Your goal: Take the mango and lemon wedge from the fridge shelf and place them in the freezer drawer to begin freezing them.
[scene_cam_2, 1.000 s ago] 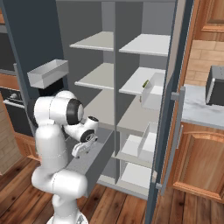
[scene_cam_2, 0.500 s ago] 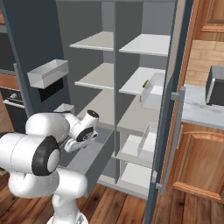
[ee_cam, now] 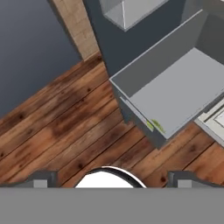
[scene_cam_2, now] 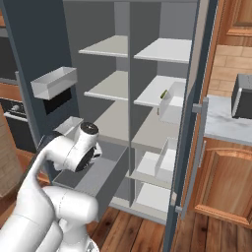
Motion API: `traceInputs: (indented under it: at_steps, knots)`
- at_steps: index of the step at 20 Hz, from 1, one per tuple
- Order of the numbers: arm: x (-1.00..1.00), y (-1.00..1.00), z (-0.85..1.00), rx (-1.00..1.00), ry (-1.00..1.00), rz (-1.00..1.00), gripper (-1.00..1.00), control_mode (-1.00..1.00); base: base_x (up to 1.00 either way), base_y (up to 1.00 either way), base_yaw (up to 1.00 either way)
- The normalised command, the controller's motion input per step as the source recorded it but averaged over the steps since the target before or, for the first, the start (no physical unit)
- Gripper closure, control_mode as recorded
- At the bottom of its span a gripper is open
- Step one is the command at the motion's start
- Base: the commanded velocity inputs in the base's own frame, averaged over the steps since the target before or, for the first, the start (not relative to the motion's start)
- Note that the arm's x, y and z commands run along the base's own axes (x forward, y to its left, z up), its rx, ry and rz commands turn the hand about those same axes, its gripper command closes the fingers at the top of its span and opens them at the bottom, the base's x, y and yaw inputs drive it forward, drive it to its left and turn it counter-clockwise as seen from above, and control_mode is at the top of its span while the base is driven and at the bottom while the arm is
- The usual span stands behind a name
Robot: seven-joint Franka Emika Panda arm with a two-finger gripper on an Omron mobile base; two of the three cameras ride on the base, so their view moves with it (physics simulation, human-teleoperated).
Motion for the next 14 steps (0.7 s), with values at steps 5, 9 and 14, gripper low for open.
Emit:
traceInputs:
  at_steps: [5,9,14]
  knots:
    - [-0.92,0.06,0.59,0.0,-0.01,-0.29,-1.0,-1.0,0.0,0.0,0.0]
    - [-0.76,0.22,0.14,0.0,0.0,-0.38,-1.0,-1.0,0.0,0.0,0.0]
    - [-0.64,0.25,-0.02,0.0,0.0,-0.37,-1.0,-1.0,0.0,0.0,0.0]
